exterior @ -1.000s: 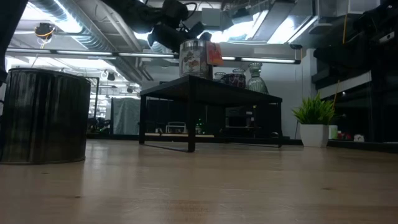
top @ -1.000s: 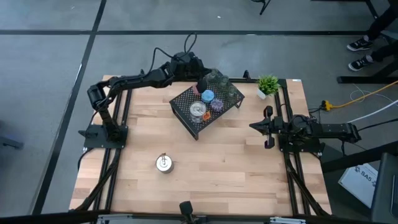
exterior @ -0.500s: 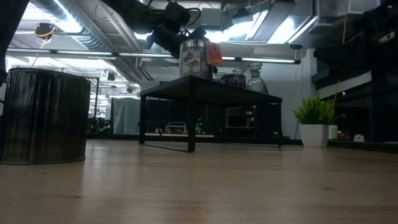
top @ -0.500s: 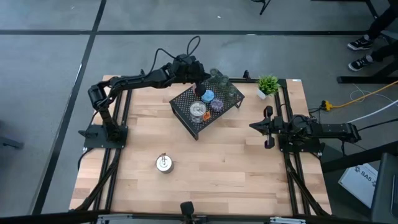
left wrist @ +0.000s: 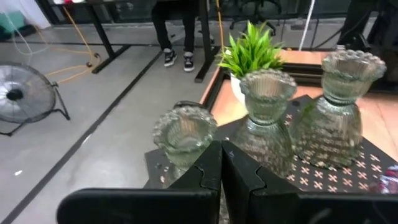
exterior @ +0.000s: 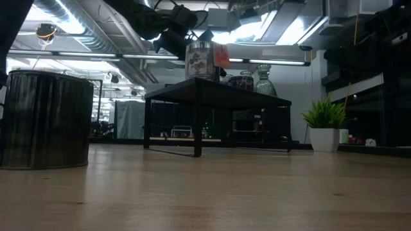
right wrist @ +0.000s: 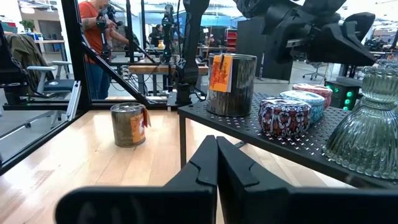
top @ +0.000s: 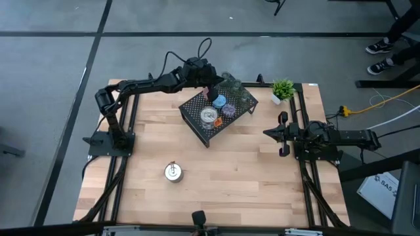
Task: Pick & Place candle stick holders
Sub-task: Put the green glass candle holder on the shelf aligned with the green glass candle holders
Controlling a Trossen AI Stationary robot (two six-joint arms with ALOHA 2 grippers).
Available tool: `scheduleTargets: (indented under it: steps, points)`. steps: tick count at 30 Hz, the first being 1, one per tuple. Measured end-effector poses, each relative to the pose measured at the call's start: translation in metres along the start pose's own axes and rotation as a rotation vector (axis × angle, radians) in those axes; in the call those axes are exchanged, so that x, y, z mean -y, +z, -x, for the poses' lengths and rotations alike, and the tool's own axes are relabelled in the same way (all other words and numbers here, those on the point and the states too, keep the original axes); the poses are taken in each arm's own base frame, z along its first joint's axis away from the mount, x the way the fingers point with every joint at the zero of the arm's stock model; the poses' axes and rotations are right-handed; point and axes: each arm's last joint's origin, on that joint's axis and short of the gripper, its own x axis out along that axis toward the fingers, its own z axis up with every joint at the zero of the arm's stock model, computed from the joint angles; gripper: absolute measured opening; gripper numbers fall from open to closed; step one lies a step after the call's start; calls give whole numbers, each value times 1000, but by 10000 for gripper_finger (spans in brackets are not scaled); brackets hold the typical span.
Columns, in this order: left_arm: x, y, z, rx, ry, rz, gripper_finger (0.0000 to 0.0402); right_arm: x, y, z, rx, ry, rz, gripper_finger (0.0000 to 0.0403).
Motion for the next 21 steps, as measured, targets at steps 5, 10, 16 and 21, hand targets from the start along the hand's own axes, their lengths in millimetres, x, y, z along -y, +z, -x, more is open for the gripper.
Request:
scheduleTargets:
  steps: [5, 10, 16, 21]
  points:
    - [-1, 2, 0, 16, 11, -2, 1, 0, 0, 0, 0, 0, 0, 0]
    - [0, 2, 0, 15, 10, -2, 2, 0, 0, 0, 0, 0, 0, 0]
    - [1, 2, 0, 15, 4, -5, 2, 0, 0, 0, 0, 0, 0, 0]
    - [0, 1, 0, 8, 4, -24, 2, 0, 0, 0, 0, 0, 0, 0]
